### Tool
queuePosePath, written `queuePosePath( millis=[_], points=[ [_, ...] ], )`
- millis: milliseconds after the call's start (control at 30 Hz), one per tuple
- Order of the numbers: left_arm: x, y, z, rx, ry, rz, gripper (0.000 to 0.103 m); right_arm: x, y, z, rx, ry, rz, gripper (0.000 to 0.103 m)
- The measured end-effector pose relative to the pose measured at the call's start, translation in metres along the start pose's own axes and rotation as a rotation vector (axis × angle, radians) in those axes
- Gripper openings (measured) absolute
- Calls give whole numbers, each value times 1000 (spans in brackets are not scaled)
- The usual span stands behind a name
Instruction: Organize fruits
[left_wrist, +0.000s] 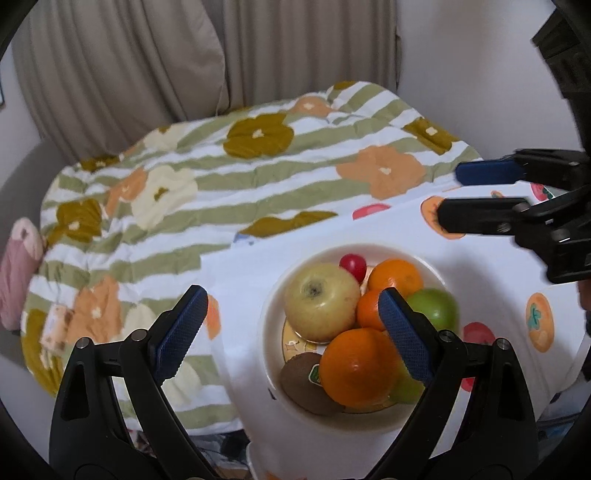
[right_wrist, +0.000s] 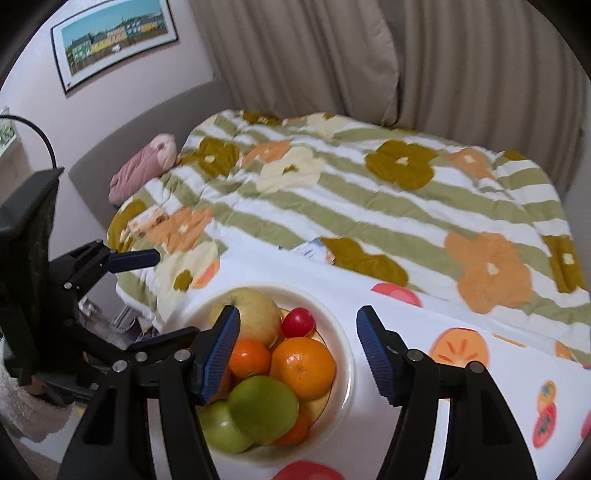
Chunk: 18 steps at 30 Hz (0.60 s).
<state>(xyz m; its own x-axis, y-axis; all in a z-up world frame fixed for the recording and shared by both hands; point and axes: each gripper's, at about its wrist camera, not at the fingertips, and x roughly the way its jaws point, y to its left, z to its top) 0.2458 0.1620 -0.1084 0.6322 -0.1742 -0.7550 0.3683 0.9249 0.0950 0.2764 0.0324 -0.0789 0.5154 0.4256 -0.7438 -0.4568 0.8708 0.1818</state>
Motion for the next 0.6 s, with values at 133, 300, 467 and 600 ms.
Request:
queuePosePath(
  millis=[133,300,467,600],
  points=[
    [-32,-9,9,-2,-47,30,99,-49,8,0,17,-65,-24,62],
    [-74,-29,18,-42,-92,85,99,-108,14,-10,8,-119,-68,62],
    [-116,-55,19,-121,-129,106,99,-162,7,-32,34,-157,-128,83],
    [-142,-76,13,-184,-161,111,101,-197,-4,-55,74,-165,-198,88]
  ],
)
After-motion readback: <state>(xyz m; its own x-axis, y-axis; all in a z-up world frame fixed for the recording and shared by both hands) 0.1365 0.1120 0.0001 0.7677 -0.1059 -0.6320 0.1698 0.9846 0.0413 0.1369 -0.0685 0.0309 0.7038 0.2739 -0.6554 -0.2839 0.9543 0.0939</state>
